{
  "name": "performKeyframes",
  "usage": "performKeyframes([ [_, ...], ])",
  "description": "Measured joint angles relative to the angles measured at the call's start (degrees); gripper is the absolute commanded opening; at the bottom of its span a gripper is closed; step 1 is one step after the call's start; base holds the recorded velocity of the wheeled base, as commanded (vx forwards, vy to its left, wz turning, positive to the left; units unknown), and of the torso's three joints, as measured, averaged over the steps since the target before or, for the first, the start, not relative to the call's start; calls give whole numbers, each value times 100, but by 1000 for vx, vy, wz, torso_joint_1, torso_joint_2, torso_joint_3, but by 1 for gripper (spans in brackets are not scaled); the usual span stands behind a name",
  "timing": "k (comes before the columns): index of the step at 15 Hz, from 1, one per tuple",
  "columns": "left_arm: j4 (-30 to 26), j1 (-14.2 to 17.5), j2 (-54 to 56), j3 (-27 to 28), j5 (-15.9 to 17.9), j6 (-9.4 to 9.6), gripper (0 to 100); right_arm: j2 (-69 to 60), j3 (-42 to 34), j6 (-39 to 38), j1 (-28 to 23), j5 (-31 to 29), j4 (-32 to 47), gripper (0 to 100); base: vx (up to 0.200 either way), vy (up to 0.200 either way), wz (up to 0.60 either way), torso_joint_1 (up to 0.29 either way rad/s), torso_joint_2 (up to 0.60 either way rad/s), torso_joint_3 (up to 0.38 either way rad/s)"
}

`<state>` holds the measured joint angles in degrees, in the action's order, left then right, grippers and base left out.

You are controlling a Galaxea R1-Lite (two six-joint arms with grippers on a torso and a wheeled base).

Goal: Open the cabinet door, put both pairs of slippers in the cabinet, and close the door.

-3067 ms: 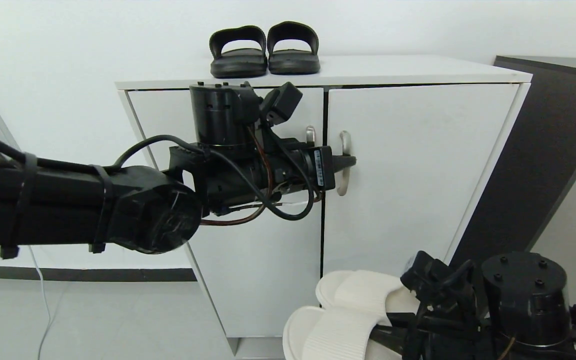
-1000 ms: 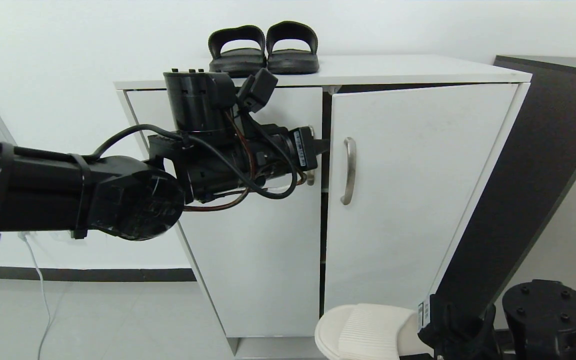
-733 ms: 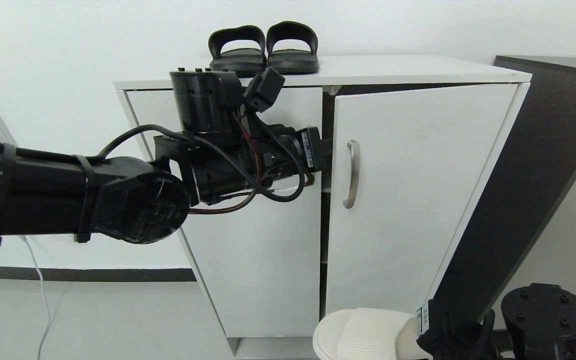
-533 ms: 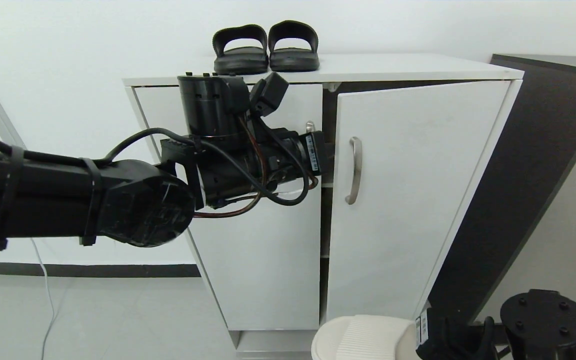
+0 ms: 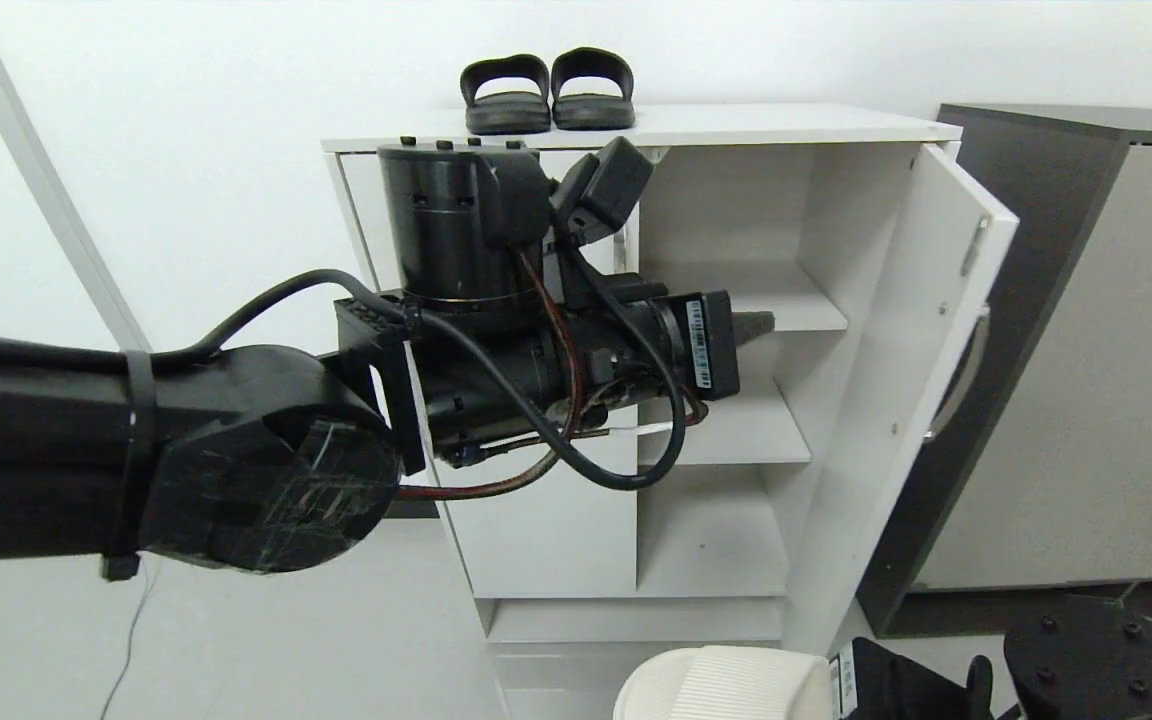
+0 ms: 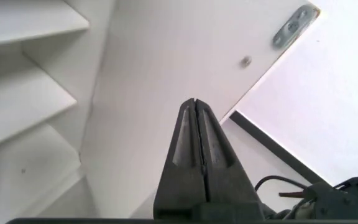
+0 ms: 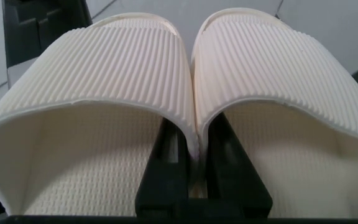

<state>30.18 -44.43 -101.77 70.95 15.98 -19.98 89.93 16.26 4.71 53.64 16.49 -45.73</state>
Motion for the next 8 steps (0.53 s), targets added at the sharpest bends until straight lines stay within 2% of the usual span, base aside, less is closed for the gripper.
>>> performKeyframes([
  [2,-7,224,85,-23,-96,6,0,80,168,-59,-118,-174,0,0,0,0,0,0,0,0],
  [3,-29,425,157,-61,-391,26,0,152,335,-193,-265,-541,7,0,0,0,0,0,0,0],
  [5,-68,764,351,-212,-1235,132,0,334,805,-770,-502,-1431,13,0,0,0,0,0,0,0],
  [8,-180,1046,847,-500,-2118,268,0,767,1576,-1308,-794,-2845,29,0,0,0,0,0,0,0],
])
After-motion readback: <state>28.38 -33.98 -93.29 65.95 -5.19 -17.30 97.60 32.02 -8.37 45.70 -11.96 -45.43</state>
